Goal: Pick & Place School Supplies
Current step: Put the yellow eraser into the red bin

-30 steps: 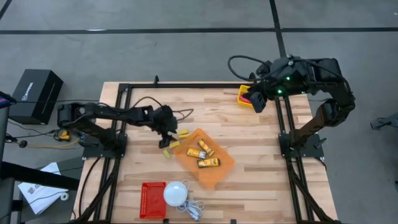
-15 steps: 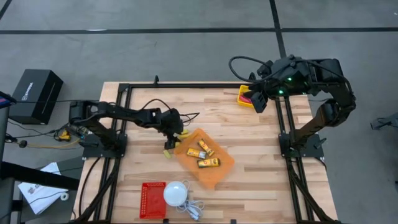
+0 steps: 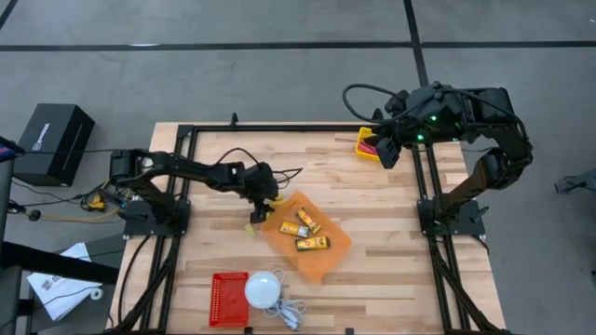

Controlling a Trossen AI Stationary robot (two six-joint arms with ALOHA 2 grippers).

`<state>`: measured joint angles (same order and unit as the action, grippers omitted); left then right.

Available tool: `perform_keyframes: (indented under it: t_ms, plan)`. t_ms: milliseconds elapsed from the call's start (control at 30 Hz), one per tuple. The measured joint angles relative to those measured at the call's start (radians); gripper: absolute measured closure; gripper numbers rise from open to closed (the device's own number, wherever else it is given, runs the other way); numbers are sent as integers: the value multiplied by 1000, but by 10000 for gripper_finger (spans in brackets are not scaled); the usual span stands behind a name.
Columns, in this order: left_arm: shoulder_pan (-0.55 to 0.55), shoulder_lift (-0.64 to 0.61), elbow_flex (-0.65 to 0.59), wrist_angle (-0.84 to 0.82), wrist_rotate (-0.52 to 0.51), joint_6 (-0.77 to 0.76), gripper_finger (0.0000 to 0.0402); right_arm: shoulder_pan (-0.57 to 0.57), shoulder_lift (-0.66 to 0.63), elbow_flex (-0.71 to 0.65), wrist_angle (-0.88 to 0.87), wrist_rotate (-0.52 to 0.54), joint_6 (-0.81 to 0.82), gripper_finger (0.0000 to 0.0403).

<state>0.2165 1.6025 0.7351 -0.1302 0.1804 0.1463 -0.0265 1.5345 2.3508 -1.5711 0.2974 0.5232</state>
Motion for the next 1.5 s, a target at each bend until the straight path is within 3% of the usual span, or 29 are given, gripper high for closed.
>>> perform_keyframes:
  t_ms: [267, 333, 433, 500, 867, 1100, 1267, 1500]
  plan:
    - [0, 136, 7, 32, 15, -14, 225, -3, 0, 0, 2, 0, 2, 238]
    - [0, 144, 7, 42, 16, -17, 255, -4, 0, 0, 3, 0, 2, 239]
    - [1, 123, 6, 40, -7, -30, 339, -17, 0, 0, 3, 0, 1, 239]
    - [10, 88, 6, 35, -7, -56, 375, -24, 0, 0, 4, 0, 0, 239]
    - [35, -215, 17, -29, 29, -238, 372, -42, 0, 0, 64, -3, -91, 240]
    - [7, -490, 17, -329, 76, -243, 372, -42, 0, 0, 66, -5, -157, 240]
    - [-113, -663, 17, -483, 194, -292, 372, -52, 0, 0, 75, -10, -214, 240]
    - [-428, -703, 17, -502, 148, -504, 372, -91, 0, 0, 94, -58, -279, 240]
